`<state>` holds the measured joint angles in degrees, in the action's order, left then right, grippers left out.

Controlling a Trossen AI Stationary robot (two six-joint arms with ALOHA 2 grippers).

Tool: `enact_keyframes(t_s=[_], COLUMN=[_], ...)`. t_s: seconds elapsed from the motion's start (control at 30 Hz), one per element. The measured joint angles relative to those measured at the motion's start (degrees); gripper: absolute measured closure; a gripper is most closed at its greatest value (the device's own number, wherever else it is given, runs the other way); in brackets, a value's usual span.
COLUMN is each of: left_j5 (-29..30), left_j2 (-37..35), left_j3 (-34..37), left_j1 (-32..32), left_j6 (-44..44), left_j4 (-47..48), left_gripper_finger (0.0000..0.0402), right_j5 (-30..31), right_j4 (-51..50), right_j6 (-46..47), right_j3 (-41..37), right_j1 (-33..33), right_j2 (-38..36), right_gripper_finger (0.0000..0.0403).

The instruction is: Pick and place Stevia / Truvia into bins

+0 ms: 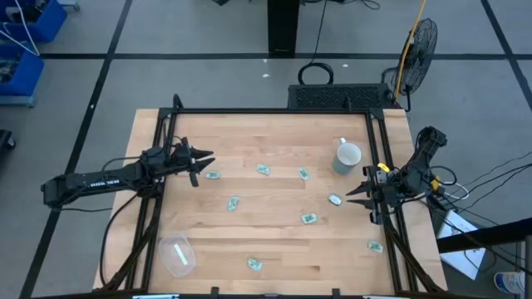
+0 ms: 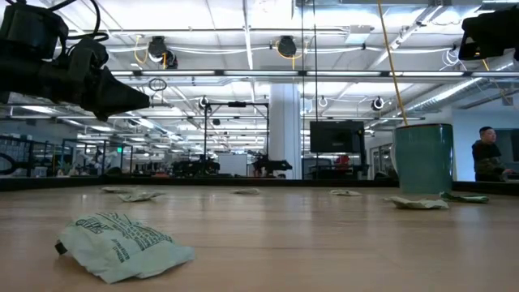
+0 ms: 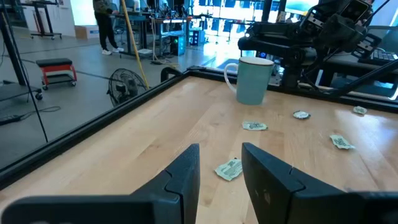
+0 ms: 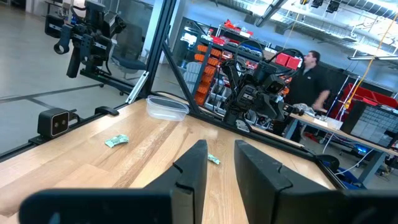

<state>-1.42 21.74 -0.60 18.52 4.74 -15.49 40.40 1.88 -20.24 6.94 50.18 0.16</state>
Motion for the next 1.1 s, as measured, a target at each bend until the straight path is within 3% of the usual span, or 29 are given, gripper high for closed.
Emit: enact_keyframes(t_s=[0.67,0.93,1.1], left_j5=[-0.01,3.15,5.30], left_j2=[0.00,0.00,0.00], left_j3=[0.00,0.00,0.00], left_j1=[0.00,-0.02,-0.02], left_j6=[0.10,-2.49,-3.12], left_j4=[-0.26,-7.14,-10.44], left_gripper_finger=[0.0279,0.0279,0.0279], right_j5=[0.00,0.00,0.00], right_j4=[0.01,0.05,0.21], right_j6=[-3.22,-1.23,-6.65], right_j3=[0.02,0.00,0.00], right_j1=[0.01,-0.01,-0.01], right_j2=[0.02,0.02,0.02], right_gripper_finger=[0.0330,0.0330,0.0330])
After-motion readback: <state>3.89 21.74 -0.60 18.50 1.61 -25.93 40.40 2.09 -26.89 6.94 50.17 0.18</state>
